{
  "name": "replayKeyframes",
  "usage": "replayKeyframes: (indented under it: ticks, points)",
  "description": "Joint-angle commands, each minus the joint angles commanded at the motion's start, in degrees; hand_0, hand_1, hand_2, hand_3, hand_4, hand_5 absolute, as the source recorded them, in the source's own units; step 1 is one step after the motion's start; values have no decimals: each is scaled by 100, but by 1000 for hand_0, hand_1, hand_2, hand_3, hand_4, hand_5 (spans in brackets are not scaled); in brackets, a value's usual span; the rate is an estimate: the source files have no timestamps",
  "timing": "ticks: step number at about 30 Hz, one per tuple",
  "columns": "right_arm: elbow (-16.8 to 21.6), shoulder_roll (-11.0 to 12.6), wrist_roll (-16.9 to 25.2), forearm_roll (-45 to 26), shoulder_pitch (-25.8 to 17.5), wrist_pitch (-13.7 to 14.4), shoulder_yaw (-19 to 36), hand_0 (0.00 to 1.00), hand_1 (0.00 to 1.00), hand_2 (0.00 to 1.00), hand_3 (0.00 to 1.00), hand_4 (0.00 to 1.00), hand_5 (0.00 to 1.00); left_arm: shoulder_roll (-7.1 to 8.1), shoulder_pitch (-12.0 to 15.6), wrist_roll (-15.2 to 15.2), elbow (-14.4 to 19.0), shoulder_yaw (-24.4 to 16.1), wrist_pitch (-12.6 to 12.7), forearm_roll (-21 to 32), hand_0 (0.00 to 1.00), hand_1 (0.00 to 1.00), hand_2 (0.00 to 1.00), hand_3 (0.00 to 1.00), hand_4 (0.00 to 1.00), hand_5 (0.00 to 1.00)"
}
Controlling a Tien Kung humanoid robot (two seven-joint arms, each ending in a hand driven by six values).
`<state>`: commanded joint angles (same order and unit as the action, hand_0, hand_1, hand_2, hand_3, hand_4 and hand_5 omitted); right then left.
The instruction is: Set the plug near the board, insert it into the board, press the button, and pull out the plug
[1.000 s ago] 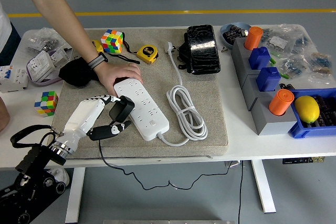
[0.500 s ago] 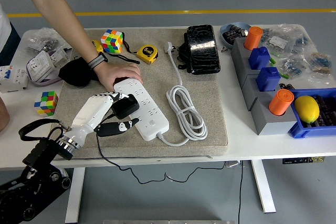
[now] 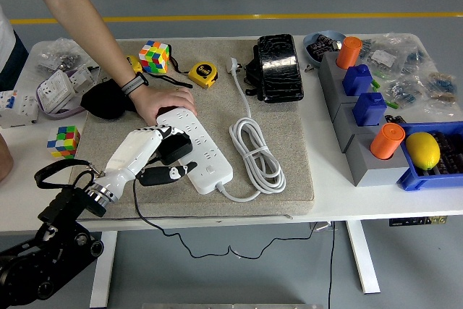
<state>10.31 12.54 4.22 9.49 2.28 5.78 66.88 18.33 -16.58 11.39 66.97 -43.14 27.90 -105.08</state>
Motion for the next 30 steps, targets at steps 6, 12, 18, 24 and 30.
replayKeyframes:
  ticks: [6,12,18,24,30]
  points:
    - [0,-1,7,10,-1,-2,7,495,585,542,510,844,360,28,55,14,178,-127,-30,50,641,727,717,699,870,606]
    - [0,0,1,-8,-18,1,-15,495,583,542,510,844,360,174,141,-34,914,-357,-242,431,641,723,707,694,880,612]
    - [0,6,-8,-24,-19,-1,-35,495,583,542,510,844,360,290,145,-562,1882,-420,-867,1145,488,623,636,694,881,603]
    - [0,8,-21,-43,-27,-10,-65,495,583,542,509,843,360,378,82,-1636,2724,-431,-1857,1742,215,254,363,636,846,343]
    - [0,14,-31,-52,-38,-14,-86,495,583,543,510,844,360,398,-49,-2887,3156,-432,-3104,1549,136,142,226,789,656,84]
